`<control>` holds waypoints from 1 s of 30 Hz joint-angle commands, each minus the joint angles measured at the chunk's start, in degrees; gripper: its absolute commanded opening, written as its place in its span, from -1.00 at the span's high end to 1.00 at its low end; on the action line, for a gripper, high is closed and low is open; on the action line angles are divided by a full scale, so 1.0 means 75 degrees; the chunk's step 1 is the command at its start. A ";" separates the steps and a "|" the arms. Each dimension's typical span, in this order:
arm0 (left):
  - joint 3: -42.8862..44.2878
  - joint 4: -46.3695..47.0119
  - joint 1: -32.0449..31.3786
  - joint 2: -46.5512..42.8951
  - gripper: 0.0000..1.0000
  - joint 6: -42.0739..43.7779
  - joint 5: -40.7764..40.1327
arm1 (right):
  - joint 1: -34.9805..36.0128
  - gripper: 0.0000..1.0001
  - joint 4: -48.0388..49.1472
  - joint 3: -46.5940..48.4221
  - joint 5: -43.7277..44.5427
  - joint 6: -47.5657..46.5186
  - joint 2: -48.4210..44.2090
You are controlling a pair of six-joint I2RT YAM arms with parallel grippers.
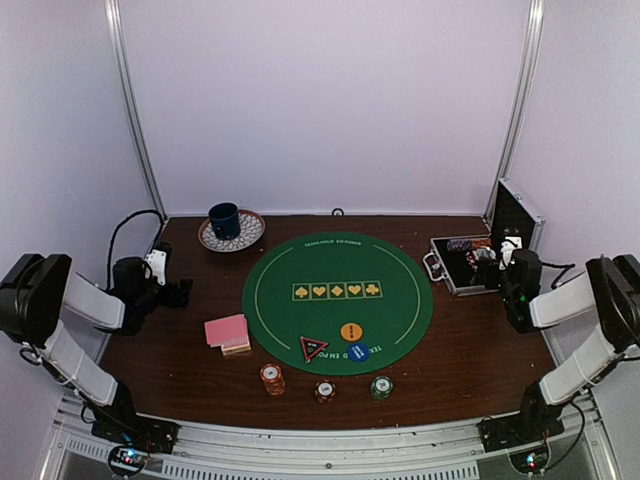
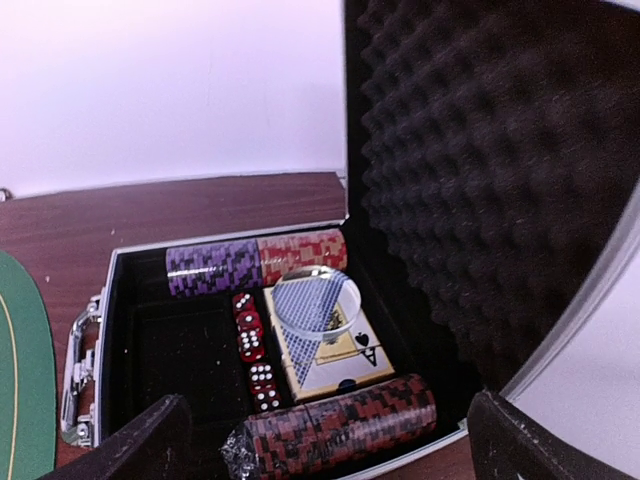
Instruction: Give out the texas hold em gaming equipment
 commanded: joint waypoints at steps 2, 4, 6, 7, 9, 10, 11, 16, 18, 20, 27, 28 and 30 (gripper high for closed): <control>0.0880 -0.1653 -0.0008 -0.0784 -0.95 -0.0007 0.0266 | -0.0060 -0.99 -0.0664 0.0117 0.0821 0.0298 -0.1018; 0.1001 -0.1929 -0.0008 -0.0991 -0.95 -0.0001 0.0284 | -0.0035 -0.99 -0.0969 0.0148 0.0879 0.0291 -0.1345; 0.1318 -0.2678 -0.0008 -0.1150 -0.95 0.0005 0.0186 | -0.0026 -0.99 -0.1576 0.0333 0.1023 0.0316 -0.1683; 0.1617 -0.3235 -0.0008 -0.1192 -0.95 -0.0011 0.0104 | -0.0032 -0.99 -0.1970 0.0480 0.1074 0.0345 -0.1880; 0.2216 -0.4451 -0.0008 -0.1232 -0.95 -0.0019 0.0093 | -0.0023 -0.99 -0.2725 0.0757 0.1035 0.0352 -0.2300; 0.2487 -0.4995 0.0098 -0.1278 -0.95 0.0014 0.0163 | -0.0029 -0.99 -0.3094 0.0866 0.0991 0.0448 -0.2493; 0.2704 -0.5464 0.0134 -0.1337 -0.95 0.0055 0.0328 | -0.0030 -0.99 -0.3414 0.0986 0.0932 0.0571 -0.2734; 0.3902 -0.7746 0.0313 -0.1680 -0.95 0.0042 0.1248 | -0.0035 -0.99 -0.4755 0.1482 0.0926 0.1485 -0.3748; 0.4300 -0.8593 0.0385 -0.1728 -0.95 0.0098 0.1560 | -0.0035 -0.99 -0.5142 0.1527 0.0800 0.1974 -0.4012; 0.4836 -0.9326 0.0411 -0.1780 -0.95 0.0236 0.1696 | -0.0046 -0.99 -0.5724 0.1693 0.0239 0.2542 -0.4232; 0.5934 -1.1322 0.0438 -0.1899 -0.95 0.0602 0.2107 | 0.0842 -0.99 -0.8251 0.2928 -0.1171 0.3001 -0.3724; 0.6051 -1.1542 0.0438 -0.1888 -0.95 0.0652 0.2159 | 0.1304 -0.99 -0.8445 0.3028 -0.0928 0.2777 -0.3681; 0.6227 -1.1897 0.0444 -0.1880 -0.95 0.0801 0.2271 | 0.2280 -0.99 -0.9055 0.3428 -0.0387 0.2506 -0.3459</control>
